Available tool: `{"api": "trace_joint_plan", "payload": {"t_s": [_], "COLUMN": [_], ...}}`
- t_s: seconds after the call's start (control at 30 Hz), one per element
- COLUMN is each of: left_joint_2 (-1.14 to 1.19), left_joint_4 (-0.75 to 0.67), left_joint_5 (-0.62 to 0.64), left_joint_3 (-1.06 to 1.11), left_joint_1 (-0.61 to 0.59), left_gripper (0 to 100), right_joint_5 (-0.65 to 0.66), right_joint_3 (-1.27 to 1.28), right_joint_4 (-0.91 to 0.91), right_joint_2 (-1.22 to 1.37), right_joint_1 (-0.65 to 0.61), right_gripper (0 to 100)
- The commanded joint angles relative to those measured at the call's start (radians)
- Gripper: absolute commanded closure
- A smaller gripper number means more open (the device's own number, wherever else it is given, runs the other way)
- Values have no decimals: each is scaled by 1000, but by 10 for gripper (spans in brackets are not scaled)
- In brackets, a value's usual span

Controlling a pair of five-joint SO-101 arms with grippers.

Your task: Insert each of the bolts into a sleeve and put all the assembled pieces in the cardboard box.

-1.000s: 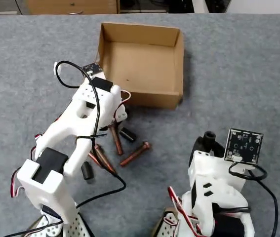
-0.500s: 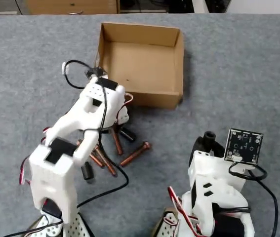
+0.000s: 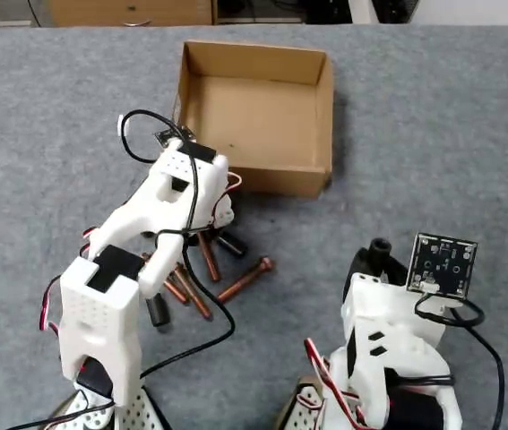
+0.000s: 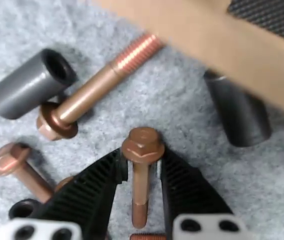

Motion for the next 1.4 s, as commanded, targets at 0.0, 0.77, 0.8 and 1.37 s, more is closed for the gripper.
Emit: {"api": "trace_joint_plan", "payload": {"t_s": [0.0,0.77,0.8,1.37], "left_joint_2": [22,-77,-94,-909], "left_joint_4": [26,442,450,450], "left_joint_5": [-9,-66,-68,-265], "left_joint_3": [31,-497,-525,-338], "left_joint_1": [54,-77,-77,-69], "left_gripper": [939,982,982,982], "right_joint_5": [-5,-5,-5,109], "right_joint_3": [-1,-2,-2,13], "right_joint_4": [-25,-20,-20,-230], "right_joint_2": [4,-4,-4,134], "right_joint_1": [5,5,5,-200], "right_gripper": [998,998,998,998]}}
